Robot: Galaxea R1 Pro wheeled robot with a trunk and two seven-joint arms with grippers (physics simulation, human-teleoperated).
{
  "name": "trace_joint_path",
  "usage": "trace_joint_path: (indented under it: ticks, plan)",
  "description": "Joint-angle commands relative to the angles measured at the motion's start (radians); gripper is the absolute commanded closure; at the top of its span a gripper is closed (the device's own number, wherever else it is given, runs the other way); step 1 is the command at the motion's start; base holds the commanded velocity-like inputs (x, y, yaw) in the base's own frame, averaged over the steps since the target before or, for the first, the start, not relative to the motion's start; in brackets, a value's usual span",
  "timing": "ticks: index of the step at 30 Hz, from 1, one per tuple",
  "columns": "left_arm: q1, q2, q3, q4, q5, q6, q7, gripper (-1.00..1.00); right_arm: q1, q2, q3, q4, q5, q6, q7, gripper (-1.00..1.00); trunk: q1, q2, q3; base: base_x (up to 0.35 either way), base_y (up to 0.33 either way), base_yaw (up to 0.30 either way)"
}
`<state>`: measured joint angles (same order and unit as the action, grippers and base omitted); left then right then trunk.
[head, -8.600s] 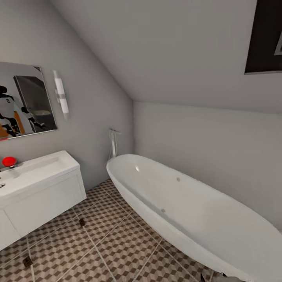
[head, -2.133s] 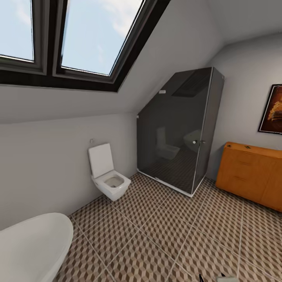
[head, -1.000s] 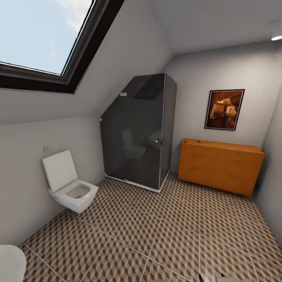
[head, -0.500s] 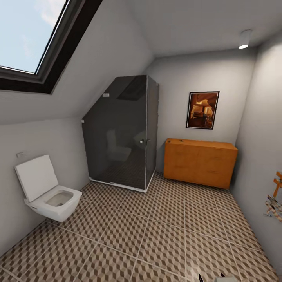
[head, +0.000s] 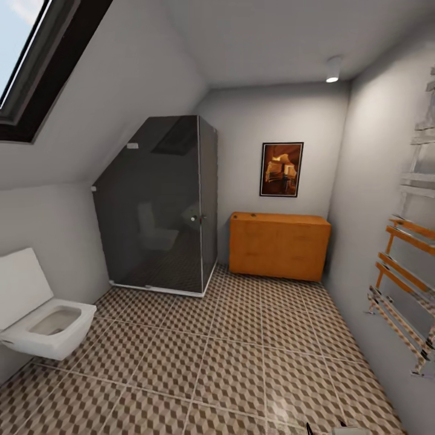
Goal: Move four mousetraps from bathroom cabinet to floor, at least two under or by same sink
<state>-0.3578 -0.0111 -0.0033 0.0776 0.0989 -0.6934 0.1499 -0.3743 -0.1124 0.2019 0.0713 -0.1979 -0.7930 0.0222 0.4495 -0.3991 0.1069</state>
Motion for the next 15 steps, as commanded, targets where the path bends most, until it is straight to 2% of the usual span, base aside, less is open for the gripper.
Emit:
trace_joint_path:
  ticks: [1,10,15]
  plan:
    - [-0.001,0.000,-0.001,0.004,0.007,-0.006,-0.003,-1.00,-0.001,0.000,0.008,0.004,-0.009,-0.005,0.002,-1.00,0.000,-0.001,-0.001,0.000,0.000,-0.299]
    - [-0.001,0.000,-0.001,0.004,0.008,-0.006,-0.003,-1.00,-0.001,0.000,0.008,0.004,-0.009,-0.005,0.002,-1.00,0.000,-0.001,-0.007,0.000,0.000,-0.294]
    - [-0.001,0.000,-0.001,0.004,0.008,-0.006,-0.003,-1.00,-0.001,0.000,0.008,0.004,-0.009,-0.005,0.003,-1.00,0.000,-0.001,-0.012,0.000,0.000,-0.232]
